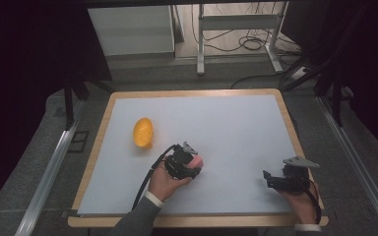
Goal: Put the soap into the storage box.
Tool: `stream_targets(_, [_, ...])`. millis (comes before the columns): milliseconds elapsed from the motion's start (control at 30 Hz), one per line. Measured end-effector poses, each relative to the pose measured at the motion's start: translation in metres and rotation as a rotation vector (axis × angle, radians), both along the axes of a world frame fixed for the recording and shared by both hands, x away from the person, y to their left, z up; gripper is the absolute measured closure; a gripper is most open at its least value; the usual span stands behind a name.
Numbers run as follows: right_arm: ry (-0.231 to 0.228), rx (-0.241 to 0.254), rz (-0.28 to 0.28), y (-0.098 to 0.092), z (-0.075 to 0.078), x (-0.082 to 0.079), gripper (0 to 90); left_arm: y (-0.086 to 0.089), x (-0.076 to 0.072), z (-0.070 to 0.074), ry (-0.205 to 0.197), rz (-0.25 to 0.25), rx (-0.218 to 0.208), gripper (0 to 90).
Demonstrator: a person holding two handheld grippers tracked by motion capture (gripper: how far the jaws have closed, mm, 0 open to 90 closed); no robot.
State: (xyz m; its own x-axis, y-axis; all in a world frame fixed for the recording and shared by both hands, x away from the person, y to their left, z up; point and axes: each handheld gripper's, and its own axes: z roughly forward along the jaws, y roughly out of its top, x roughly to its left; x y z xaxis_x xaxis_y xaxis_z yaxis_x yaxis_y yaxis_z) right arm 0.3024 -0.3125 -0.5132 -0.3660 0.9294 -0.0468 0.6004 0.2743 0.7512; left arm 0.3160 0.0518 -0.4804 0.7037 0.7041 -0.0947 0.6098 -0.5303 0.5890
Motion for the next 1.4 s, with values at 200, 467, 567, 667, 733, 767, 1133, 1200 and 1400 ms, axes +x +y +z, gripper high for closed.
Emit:
stream_targets(200, [-0.001,0.002,0.000,0.000,0.000,0.000,8.3,0.009,0.001,0.001,-0.001,0.016,-0.002,59.9])
stream_targets(467, [0.004,-0.005,0.002,0.000,-0.001,0.000,8.4,0.025,0.005,0.001,0.009,0.042,-0.001,59.9])
stream_targets(567, [0.006,-0.006,0.002,0.000,-0.001,0.000,8.3,0.035,0.007,0.002,0.012,0.062,-0.008,59.9])
stream_targets(667, [0.006,-0.006,0.001,0.000,-0.001,0.000,8.3,0.042,0.008,0.002,0.011,0.080,-0.010,59.9])
stream_targets(733, [0.005,-0.009,0.002,0.001,-0.002,0.000,8.3,0.047,0.009,0.002,0.014,0.085,-0.007,59.9])
stream_targets(767, [0.005,-0.010,0.002,0.001,-0.002,0.001,8.3,0.049,0.010,0.002,0.015,0.085,-0.002,59.9])
stream_targets(1133, [0.009,-0.012,0.001,0.001,-0.002,0.001,8.3,0.066,0.012,0.002,0.021,0.123,-0.003,59.9])
stream_targets(1200, [0.010,-0.013,0.002,0.001,-0.003,0.001,8.4,0.068,0.013,0.003,0.018,0.132,-0.011,59.9])
stream_targets(1400, [0.003,-0.016,-0.001,0.001,-0.002,0.000,8.6,0.076,0.016,0.004,0.022,0.151,-0.015,59.9])
